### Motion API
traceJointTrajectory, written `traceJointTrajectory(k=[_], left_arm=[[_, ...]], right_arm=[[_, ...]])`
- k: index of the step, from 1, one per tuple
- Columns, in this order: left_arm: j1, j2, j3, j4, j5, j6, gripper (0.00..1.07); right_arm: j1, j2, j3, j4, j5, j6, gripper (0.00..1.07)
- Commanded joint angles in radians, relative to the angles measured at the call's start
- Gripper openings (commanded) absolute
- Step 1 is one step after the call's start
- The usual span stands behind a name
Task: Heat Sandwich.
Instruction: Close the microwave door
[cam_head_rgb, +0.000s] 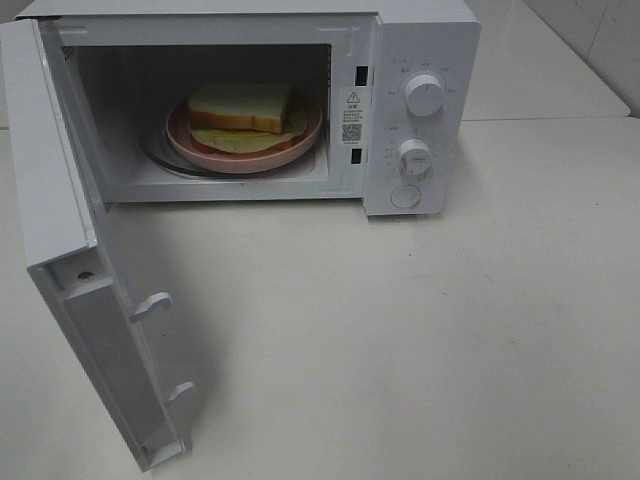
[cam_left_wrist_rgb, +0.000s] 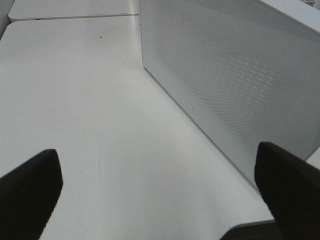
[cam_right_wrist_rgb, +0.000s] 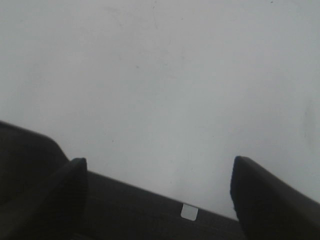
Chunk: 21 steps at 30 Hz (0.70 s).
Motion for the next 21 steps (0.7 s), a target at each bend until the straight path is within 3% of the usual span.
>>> traceJointTrajectory(k=[1, 9, 21], left_arm=[[-0.005, -0.023, 0.003, 0.003, -0.006, -0.006, 1.01], [-0.005, -0.023, 0.003, 0.003, -0.006, -0.006, 1.01], [-0.005, -0.023, 0.003, 0.003, -0.006, -0.005, 1.01]], right_arm=[[-0.064, -0.026, 0.007, 0.014, -0.040, 0.006, 0.76], [-0.236, -0.079, 0.020, 0.072, -0.088, 0.002, 0.76], [-0.334, -0.094, 0.043, 0.076, -0.128, -0.007, 0.76]])
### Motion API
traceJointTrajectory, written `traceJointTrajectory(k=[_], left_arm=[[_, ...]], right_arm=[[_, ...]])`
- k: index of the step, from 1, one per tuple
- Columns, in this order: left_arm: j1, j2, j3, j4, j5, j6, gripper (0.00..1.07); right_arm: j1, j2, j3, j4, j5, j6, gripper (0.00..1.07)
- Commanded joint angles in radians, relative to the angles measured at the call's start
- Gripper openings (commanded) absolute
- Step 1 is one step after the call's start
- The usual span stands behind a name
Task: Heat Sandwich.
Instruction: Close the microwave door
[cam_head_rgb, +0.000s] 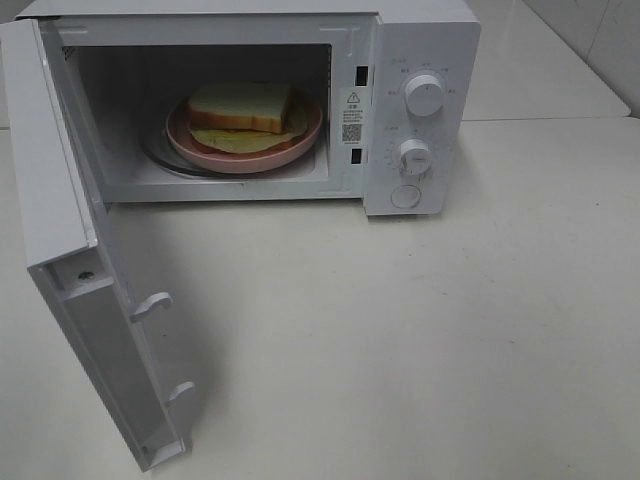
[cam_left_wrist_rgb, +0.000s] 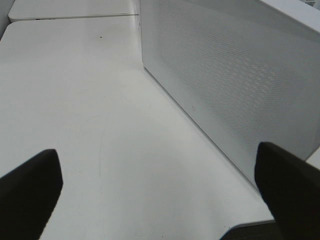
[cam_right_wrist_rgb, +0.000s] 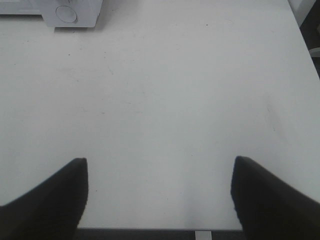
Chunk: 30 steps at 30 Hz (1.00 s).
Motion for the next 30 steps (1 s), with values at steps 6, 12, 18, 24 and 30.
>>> traceJointTrajectory(k=[6, 12, 18, 24, 30], left_arm=[[-0.005, -0.023, 0.003, 0.003, -0.006, -0.005, 1.01], [-0.005, -0.023, 0.003, 0.003, -0.006, -0.005, 1.01], [-0.005, -0.023, 0.003, 0.003, -0.006, -0.005, 1.01], [-0.005, -0.021, 0.003, 0.002, -0.006, -0.005, 1.01], [-0.005, -0.020, 0.003, 0.003, -0.006, -0.005, 1.01]], right_arm=[[-0.017, -0.007, 0.002, 0.005, -0.010, -0.005, 0.76], [-0.017, -0.021, 0.002, 0.005, -0.010, -0.005, 0.76], [-0.017, -0.143, 0.002, 0.005, -0.010, -0.005, 0.76], [-0.017, -0.167, 0.002, 0.005, -0.010, -0.003, 0.76], [-0.017, -0.167, 0.002, 0.010, -0.010, 0.004, 0.76]])
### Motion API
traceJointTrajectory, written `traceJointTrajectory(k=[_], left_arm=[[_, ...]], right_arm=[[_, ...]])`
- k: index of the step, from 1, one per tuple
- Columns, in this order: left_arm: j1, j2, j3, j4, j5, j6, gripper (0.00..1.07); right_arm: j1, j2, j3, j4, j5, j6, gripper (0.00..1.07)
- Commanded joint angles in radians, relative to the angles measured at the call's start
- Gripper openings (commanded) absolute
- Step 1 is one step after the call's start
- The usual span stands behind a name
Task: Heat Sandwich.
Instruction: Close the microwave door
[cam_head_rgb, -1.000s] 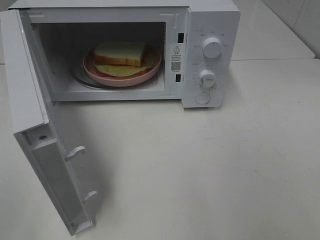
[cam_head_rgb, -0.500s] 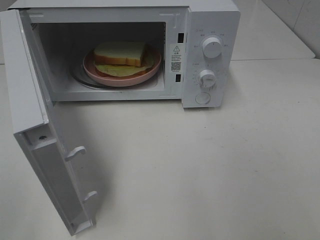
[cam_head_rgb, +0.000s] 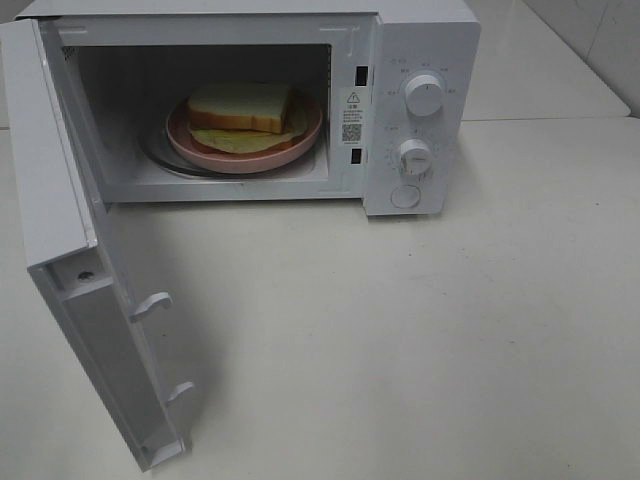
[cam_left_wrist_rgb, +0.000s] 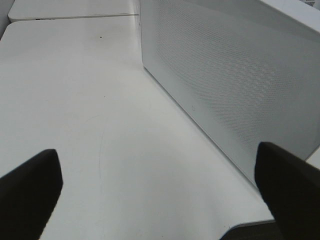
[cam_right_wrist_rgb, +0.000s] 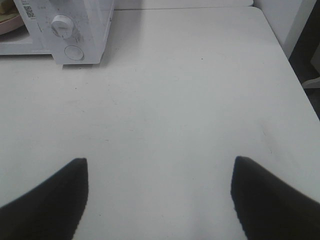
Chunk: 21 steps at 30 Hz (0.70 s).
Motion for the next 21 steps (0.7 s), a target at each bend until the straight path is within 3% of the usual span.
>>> traceJointTrajectory(k=[1, 21], left_arm=[[-0.005, -0.020, 0.003, 0.003, -0.006, -0.005, 1.01], [-0.005, -0.020, 0.003, 0.003, -0.006, -0.005, 1.01]], right_arm=[[-0.006, -0.025, 0.002, 0.004, -0.003, 0.004, 0.76], [-0.006, -0.025, 0.001, 0.015, -0.003, 0.002, 0.76]])
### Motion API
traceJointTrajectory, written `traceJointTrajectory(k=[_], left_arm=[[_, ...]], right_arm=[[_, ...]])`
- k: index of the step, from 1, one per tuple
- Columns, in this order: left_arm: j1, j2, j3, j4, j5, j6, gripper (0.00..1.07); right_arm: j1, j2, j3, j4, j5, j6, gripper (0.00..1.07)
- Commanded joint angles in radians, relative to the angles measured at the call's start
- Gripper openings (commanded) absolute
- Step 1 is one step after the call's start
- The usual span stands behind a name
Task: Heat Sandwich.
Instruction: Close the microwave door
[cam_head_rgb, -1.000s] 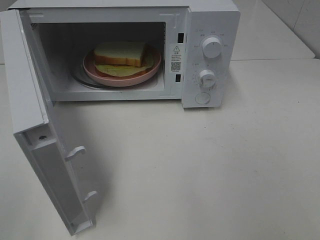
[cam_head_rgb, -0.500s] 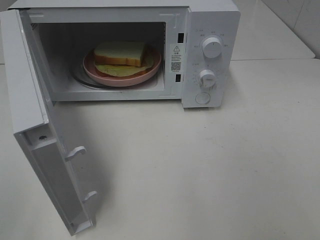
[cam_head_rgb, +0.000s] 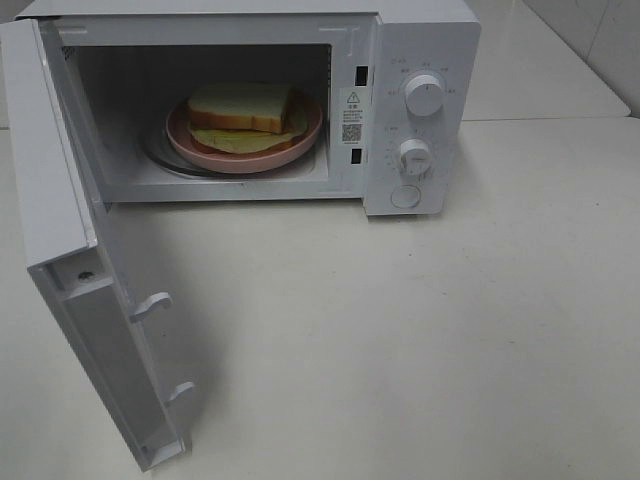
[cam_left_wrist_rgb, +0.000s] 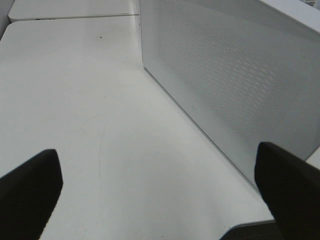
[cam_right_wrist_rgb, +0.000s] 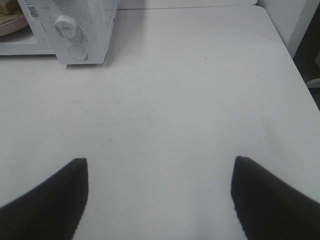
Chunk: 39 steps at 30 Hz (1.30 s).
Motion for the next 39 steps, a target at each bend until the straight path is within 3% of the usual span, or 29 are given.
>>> traceJointTrajectory(k=[1, 26, 32, 36, 39], left_arm=[[-0.005, -0.020, 0.003, 0.003, -0.006, -0.005, 1.01], [-0.005, -0.020, 0.003, -0.024, -0.007, -0.006, 1.01], [-0.005, -0.007, -0.010, -0.005, -0.025, -0.029, 1.01], [-0.005, 0.047, -0.037, -0.003, -0.053, -0.042, 0.95], [-0.005, 0.107, -0.041, -0.004, -0.100, -0.041, 0.85]], right_arm=[[-0.006, -0.025, 0.001, 0.003, -0.003, 0.001, 0.76], [-0.006, -0.025, 0.001, 0.003, -0.003, 0.001, 0.76], [-0.006, -0.025, 0.001, 0.003, -0.003, 0.001, 0.76], [-0.006, -0.025, 0.001, 0.003, -0.003, 0.001, 0.76], [-0.006, -0.025, 0.001, 0.003, -0.003, 0.001, 0.76]])
